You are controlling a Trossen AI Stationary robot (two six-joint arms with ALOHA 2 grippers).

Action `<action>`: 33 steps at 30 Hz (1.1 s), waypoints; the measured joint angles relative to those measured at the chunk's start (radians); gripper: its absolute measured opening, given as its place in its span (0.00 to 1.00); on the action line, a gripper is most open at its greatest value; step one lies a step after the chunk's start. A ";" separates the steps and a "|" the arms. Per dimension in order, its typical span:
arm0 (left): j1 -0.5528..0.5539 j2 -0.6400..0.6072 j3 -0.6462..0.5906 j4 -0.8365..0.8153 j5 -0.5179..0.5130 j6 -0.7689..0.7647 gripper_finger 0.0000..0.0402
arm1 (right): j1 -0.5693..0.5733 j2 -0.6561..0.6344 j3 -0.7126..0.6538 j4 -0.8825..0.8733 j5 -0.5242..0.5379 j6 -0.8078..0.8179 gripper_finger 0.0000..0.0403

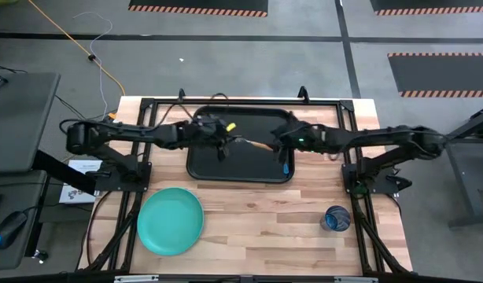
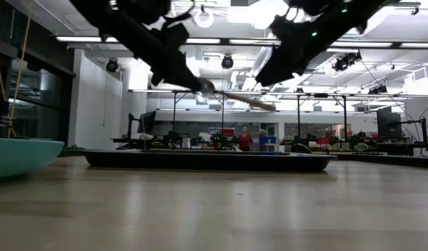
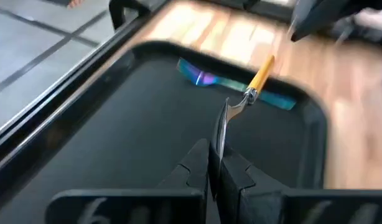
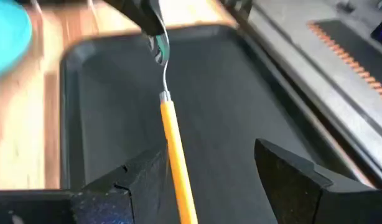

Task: Pick and place plate/cup/fork/spoon on tray
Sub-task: Put the yellow spoon on the black tray to the left side of the blue fork

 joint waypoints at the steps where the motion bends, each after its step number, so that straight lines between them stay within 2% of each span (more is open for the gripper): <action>1: -0.009 0.021 0.018 -0.020 -0.010 0.016 0.00 | -0.001 0.033 0.022 -0.016 -0.006 -0.003 0.58; 7: -0.047 0.086 0.074 -0.020 -0.017 0.070 0.00 | -0.004 0.193 0.142 -0.085 -0.048 -0.020 0.58; 14: -0.095 0.087 0.082 -0.013 -0.104 0.107 0.00 | -0.007 0.329 0.241 -0.168 -0.054 -0.040 0.58; 23: -0.100 0.087 0.081 -0.033 -0.124 0.109 0.00 | -0.007 0.357 0.284 -0.171 -0.075 -0.057 0.56; 28: -0.099 0.087 0.081 -0.042 -0.137 0.108 0.00 | -0.007 0.355 0.285 -0.197 -0.093 -0.055 0.44; 33: -0.098 0.087 0.081 -0.039 -0.141 0.108 0.00 | -0.007 0.355 0.285 -0.194 -0.094 -0.056 0.21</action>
